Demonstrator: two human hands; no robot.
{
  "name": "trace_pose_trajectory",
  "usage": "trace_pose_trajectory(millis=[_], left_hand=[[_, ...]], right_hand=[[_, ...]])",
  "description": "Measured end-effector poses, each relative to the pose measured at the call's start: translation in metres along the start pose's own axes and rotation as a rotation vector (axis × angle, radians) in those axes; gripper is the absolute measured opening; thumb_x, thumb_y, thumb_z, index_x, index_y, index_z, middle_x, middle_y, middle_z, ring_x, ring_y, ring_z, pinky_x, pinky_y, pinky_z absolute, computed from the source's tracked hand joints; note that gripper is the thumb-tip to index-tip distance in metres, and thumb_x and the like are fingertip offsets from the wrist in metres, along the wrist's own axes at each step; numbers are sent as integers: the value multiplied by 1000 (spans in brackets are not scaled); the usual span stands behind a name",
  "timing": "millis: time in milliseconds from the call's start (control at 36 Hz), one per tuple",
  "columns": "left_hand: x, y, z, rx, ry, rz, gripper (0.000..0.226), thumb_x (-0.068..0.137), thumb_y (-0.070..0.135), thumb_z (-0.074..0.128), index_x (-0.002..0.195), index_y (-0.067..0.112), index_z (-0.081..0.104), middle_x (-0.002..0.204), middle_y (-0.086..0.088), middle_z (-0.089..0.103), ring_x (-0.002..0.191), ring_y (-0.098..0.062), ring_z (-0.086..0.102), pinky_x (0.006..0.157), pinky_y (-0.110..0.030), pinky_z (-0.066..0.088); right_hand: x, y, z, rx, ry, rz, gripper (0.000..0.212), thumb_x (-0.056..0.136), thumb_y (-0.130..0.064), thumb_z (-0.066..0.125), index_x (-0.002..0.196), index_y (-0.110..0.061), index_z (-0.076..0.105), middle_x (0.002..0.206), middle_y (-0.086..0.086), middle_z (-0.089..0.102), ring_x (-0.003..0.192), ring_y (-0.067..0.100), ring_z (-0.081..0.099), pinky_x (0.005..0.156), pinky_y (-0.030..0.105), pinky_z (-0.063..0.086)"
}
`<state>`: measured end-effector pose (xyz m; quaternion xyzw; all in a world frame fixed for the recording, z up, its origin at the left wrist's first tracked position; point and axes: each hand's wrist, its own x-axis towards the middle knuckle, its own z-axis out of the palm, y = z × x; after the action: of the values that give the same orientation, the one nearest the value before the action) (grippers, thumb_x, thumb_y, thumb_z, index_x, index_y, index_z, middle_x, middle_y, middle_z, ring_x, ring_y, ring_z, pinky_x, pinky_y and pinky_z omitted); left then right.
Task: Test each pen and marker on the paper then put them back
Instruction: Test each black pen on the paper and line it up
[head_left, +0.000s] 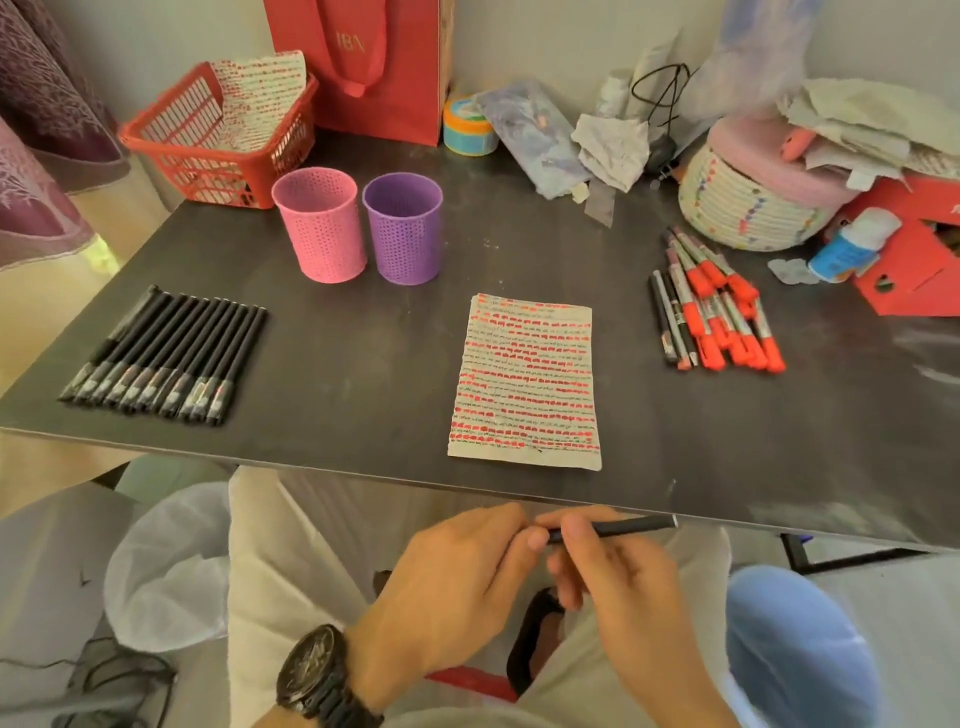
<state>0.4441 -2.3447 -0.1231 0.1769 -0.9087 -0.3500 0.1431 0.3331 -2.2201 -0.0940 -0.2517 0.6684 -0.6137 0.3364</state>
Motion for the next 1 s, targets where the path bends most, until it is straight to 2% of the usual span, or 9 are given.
trace_pose_trajectory(millis=[56,167,306,389,500,583,694,861,1000], left_hand=[[-2,-2,2,8,-30,-25,51,100,67,17,79,31,46,66,13,52,64,-10,50,59,-31,45],[-2,-9,3,-156,-40,-106,66,96,71,28,73,22,65,52,8,50,50,-13,45,51,-26,34],[1,-10,-1,-358,-56,-247,92,78,92,35,61,4,59,46,9,32,47,-11,31,50,-28,25],[3,-11,-9,-285,-45,-246,81,73,97,36,62,18,52,49,11,39,49,-11,37,51,-30,28],[9,-18,-22,-5,77,-184,53,78,92,37,73,39,35,65,16,49,65,-7,49,55,-22,31],[21,-23,-28,88,280,-92,31,89,67,52,89,37,46,77,23,43,80,-2,48,66,-14,38],[48,-32,-22,93,331,-53,34,88,46,61,113,26,52,92,24,40,93,5,43,84,-20,39],[66,-39,-6,263,265,-49,44,88,46,61,122,19,53,111,10,62,106,-6,53,108,-27,33],[63,-42,-4,249,265,-55,48,88,44,64,127,18,53,115,10,62,106,-9,59,116,-27,30]], right_hand=[[0,3,4,-19,-2,-4,24,93,-35,57,86,-26,78,68,7,67,55,12,59,55,22,50],[2,8,11,-79,-6,-10,32,97,-49,56,86,-26,75,66,2,65,58,10,61,57,19,50],[9,7,13,-113,-21,-83,31,93,-52,49,88,-33,73,68,0,66,58,12,63,59,19,51],[17,-3,10,-65,-19,-139,27,94,-46,53,89,-29,73,68,4,68,56,14,65,57,19,52],[43,-21,-9,192,163,-113,34,95,-45,56,86,-17,73,66,16,69,49,24,61,50,25,51],[64,-30,-20,209,268,-113,30,91,-53,62,85,-24,69,71,13,72,51,24,64,48,26,51],[84,-26,-16,112,260,-127,22,88,-49,65,74,-31,62,56,2,59,45,18,54,41,26,42],[105,-13,-4,37,190,-93,27,102,-33,55,80,-19,65,62,9,67,49,20,60,45,27,49],[110,-2,-2,-30,213,-131,26,99,-28,64,75,-17,59,55,5,63,45,12,58,43,20,45]])
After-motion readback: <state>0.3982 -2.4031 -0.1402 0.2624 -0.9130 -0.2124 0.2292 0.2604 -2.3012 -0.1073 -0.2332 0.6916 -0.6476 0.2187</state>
